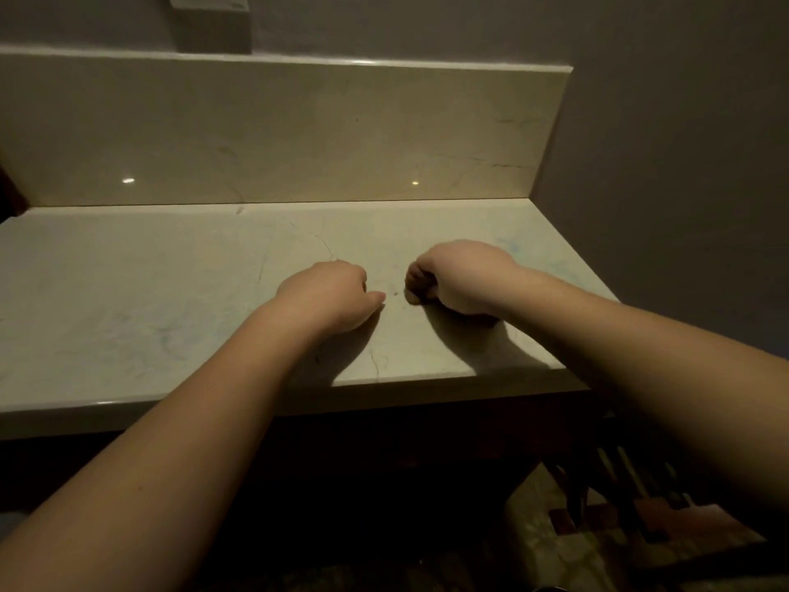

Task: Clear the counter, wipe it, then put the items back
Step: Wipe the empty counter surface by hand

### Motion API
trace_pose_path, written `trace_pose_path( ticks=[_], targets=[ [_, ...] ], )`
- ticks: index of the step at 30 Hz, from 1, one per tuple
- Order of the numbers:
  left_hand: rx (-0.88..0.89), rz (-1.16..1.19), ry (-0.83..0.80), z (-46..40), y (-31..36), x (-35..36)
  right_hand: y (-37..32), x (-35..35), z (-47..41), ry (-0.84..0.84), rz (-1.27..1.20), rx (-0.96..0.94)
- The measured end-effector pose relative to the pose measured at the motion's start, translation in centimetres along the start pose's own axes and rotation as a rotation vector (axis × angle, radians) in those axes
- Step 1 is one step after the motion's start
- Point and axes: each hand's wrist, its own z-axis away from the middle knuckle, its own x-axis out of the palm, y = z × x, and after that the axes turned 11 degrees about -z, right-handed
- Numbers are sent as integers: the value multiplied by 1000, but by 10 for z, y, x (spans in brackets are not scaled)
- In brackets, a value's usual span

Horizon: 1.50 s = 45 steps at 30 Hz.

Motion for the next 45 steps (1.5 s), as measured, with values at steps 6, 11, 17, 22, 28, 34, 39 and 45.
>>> trace_pose_path(
  ticks=[6,11,17,22,28,34,39,45],
  targets=[
    [-36,-38,-29,-1,5,-6,15,2,-17,-23,61,-98],
    [-38,-48,-43,-4,3,-4,30,0,9,-150,105,-124],
    [-64,-65,-59,-8,7,-6,29,-18,-85,45,-25,-27],
    [-124,-55,-50,-12,10,-4,35,-16,-167,127,-41,-47],
    [-142,-53,-58,-14,10,-6,60,-8,-139,147,-73,-209],
    [-173,-72,-49,-17,14,-4,54,-15,-142,95,-88,-161],
    [-182,-91,-67,-16,13,-5,24,-2,-195,258,-213,-29],
    [-147,-69,-74,-12,9,-8,80,-15,-197,395,-186,178]
  ],
)
